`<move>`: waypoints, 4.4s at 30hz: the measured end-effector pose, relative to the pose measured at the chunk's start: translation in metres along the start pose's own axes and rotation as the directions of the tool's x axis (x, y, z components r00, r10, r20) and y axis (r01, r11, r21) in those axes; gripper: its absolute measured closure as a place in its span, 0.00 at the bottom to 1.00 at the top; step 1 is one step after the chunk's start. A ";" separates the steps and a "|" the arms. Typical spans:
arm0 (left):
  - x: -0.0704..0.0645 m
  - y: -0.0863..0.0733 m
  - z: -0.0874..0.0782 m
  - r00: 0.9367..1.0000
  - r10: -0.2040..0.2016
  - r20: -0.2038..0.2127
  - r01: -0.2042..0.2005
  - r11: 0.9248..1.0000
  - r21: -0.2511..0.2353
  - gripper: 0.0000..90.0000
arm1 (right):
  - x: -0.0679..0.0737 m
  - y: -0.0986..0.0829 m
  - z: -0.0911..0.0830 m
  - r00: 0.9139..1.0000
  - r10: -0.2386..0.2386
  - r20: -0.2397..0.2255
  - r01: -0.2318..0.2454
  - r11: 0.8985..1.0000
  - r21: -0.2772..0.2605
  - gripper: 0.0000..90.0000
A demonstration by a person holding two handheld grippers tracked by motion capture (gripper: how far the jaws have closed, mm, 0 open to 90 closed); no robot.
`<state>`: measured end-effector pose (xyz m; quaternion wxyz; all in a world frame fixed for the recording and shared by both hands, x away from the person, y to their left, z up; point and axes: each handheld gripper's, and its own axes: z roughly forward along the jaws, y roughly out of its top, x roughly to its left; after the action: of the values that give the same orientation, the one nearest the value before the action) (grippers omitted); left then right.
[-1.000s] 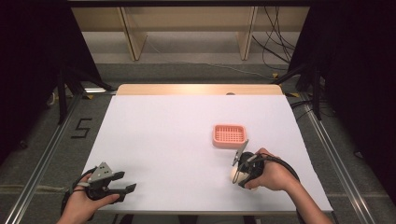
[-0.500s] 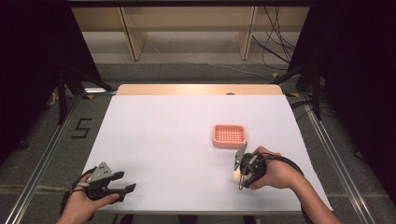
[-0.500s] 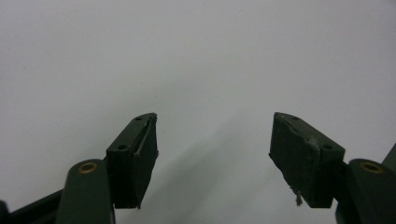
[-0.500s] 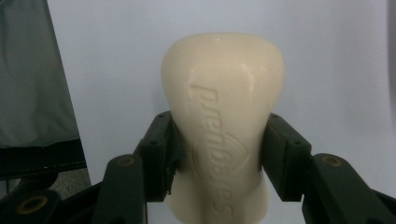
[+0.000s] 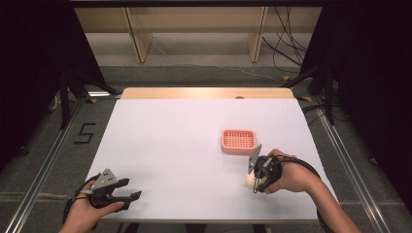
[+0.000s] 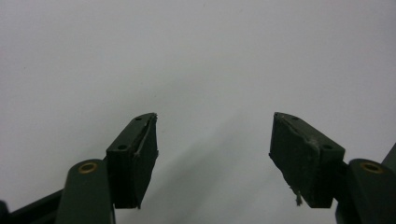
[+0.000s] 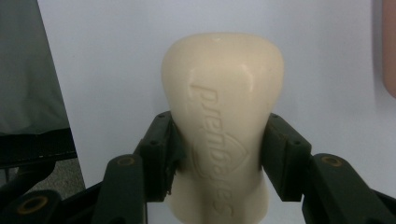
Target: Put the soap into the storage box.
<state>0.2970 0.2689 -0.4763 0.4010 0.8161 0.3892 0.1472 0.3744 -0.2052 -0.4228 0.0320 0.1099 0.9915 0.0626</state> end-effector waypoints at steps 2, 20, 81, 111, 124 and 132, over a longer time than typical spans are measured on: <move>0.000 0.000 0.000 1.000 0.000 -0.001 0.000 1.000 0.001 0.35 | -0.004 -0.001 0.001 0.999 -0.037 0.000 0.037 0.999 -0.020 0.56; 0.000 0.000 0.000 1.000 0.000 0.001 0.000 1.000 0.002 0.35 | -0.012 -0.002 -0.011 1.000 -0.010 0.018 0.010 1.000 0.013 0.56; 0.003 0.001 0.000 0.999 0.031 -0.005 -0.031 0.999 0.006 0.35 | -0.060 0.032 -0.029 0.996 -0.063 0.056 0.062 0.998 0.006 0.56; -0.001 0.000 0.002 1.000 0.002 0.009 -0.002 1.000 -0.002 0.35 | -0.072 0.036 -0.024 0.987 -0.086 0.133 0.089 0.996 -0.023 0.56; 0.001 0.001 0.002 1.000 0.015 -0.003 -0.015 1.000 0.000 0.36 | -0.077 0.044 -0.026 0.975 -0.101 0.198 0.108 0.994 -0.026 0.56; -0.001 0.001 0.002 1.000 -0.026 0.003 0.026 1.000 -0.012 0.36 | -0.081 0.045 -0.024 0.978 -0.062 0.200 0.070 0.997 -0.029 0.56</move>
<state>0.2982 0.2671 -0.4764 0.4084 0.8087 0.3984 0.1430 0.4606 -0.1821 -0.3888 0.1350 0.0821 0.9851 0.0677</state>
